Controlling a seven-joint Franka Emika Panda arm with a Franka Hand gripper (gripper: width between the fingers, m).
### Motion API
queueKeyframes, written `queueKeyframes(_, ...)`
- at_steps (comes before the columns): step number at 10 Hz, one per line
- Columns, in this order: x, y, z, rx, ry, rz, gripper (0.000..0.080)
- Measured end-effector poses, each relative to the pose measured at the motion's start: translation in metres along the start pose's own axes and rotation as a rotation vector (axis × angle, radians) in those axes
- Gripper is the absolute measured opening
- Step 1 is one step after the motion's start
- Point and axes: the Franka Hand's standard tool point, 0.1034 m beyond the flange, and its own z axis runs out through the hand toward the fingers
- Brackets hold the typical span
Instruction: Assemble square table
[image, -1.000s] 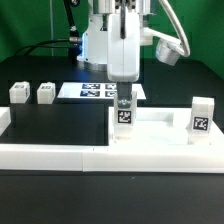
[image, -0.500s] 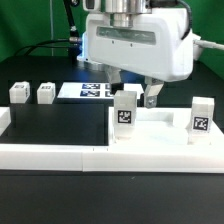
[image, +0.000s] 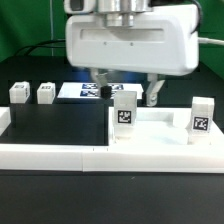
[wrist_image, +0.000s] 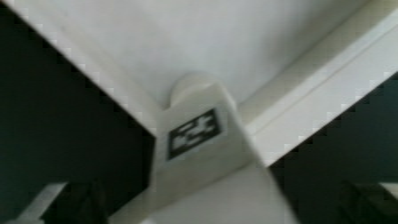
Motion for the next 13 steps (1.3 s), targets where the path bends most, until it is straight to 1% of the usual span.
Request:
queueKeyframes(2, 0.004, -0.002, -0.003, 0.017, -0.024, -0.166, 0.0649)
queueKeyframes(4, 0.004, 0.0, -0.002, 0.012, -0.021, -0.299, 0.0649)
queueKeyframes(5, 0.005, 0.0, -0.002, 0.013, -0.021, -0.324, 0.0649)
queueKeyframes(7, 0.004, 0.0, -0.002, 0.012, -0.022, -0.318, 0.0649)
queueKeyframes(8, 0.002, 0.001, -0.001, 0.011, -0.041, -0.322, 0.0649)
queueKeyframes(9, -0.005, 0.001, 0.0, 0.01, -0.1, -0.318, 0.0649)
queueKeyframes(10, -0.007, -0.004, 0.0, 0.012, -0.134, -0.316, 0.0649)
queueKeyframes(11, -0.006, -0.005, 0.003, 0.01, -0.147, -0.317, 0.0649)
queueKeyframes(13, -0.006, -0.004, 0.003, 0.01, -0.145, -0.316, 0.0649)
